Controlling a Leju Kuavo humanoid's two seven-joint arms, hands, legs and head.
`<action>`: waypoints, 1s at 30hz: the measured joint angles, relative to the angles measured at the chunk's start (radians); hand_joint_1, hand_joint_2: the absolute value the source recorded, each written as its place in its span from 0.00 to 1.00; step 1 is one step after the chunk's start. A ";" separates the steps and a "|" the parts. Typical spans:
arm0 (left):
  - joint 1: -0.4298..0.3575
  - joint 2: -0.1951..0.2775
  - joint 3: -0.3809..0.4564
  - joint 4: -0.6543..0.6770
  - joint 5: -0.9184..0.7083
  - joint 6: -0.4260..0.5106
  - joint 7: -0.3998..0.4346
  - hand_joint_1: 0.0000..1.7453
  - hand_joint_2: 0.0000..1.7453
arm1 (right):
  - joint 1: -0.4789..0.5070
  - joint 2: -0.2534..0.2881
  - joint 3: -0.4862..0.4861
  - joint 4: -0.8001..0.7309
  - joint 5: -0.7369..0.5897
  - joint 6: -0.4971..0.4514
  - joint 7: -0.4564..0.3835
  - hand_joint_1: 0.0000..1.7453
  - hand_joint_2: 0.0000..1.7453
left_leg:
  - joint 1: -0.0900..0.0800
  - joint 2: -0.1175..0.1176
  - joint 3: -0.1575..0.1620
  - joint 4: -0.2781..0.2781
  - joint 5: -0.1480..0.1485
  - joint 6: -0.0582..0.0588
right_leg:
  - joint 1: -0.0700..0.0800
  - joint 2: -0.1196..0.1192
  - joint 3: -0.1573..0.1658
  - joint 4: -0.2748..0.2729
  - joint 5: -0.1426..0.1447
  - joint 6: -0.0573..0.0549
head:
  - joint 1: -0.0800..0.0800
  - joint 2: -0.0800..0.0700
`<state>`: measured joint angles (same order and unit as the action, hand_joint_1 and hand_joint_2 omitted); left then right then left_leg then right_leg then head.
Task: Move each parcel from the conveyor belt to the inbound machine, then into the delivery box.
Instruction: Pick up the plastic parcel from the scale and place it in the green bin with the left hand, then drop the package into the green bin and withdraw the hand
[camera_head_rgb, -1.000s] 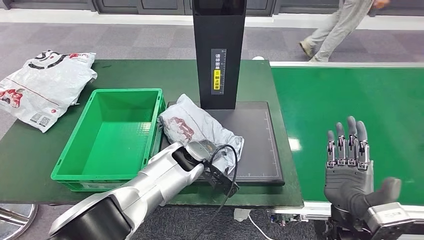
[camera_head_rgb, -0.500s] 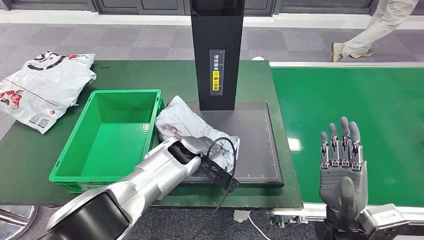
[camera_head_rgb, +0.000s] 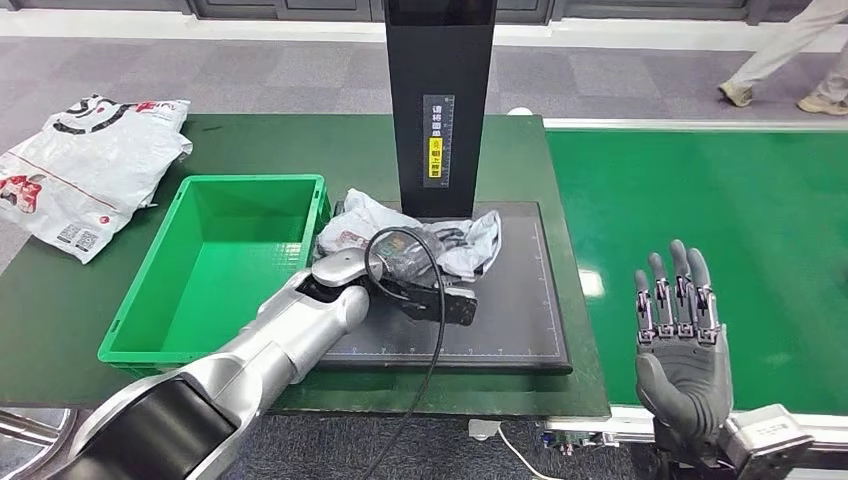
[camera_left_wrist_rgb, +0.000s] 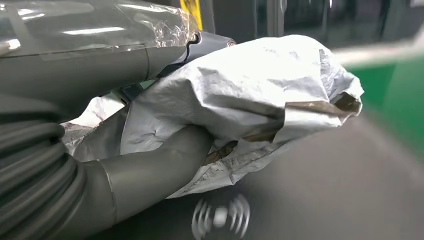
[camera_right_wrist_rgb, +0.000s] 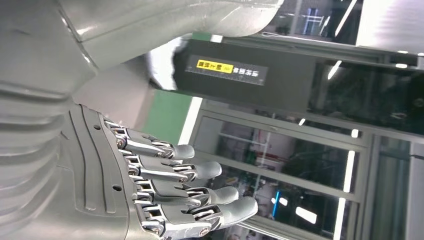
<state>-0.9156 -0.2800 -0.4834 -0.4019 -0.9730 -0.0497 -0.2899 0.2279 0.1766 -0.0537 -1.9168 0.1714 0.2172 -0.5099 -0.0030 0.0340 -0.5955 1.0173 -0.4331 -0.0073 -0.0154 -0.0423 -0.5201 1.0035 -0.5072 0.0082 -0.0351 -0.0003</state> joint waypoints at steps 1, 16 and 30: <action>0.006 0.006 0.015 -0.023 0.011 0.011 -0.005 1.00 1.00 | 0.003 0.003 -0.006 -0.004 0.002 0.004 0.001 0.00 1.00 | 0.000 0.000 -0.001 0.000 0.000 0.000 | 0.000 0.000 -0.001 0.000 0.000 0.000 | 0.000 0.000; 0.396 0.121 0.353 -1.062 -0.010 0.176 0.067 1.00 1.00 | 0.068 0.095 -0.109 -0.079 0.058 0.058 -0.005 0.00 1.00 | 0.001 0.005 -0.008 -0.001 -0.001 -0.001 | 0.001 0.006 -0.011 0.000 -0.001 -0.001 | 0.000 0.000; 0.514 0.217 0.575 -1.398 -0.323 0.293 0.229 1.00 1.00 | 0.049 0.119 -0.132 -0.082 0.070 0.064 0.020 0.00 1.00 | 0.001 0.004 -0.009 -0.001 0.001 -0.003 | 0.001 0.005 -0.012 0.001 -0.001 -0.001 | 0.000 0.000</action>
<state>-0.4013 -0.0634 0.0917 -1.7999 -1.2965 0.2430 -0.0604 0.2773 0.2958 -0.1854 -1.9991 0.2415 0.2812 -0.4900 -0.0020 0.0380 -0.6043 1.0161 -0.4325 -0.0098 -0.0142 -0.0371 -0.5319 1.0040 -0.5078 0.0072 -0.0351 -0.0002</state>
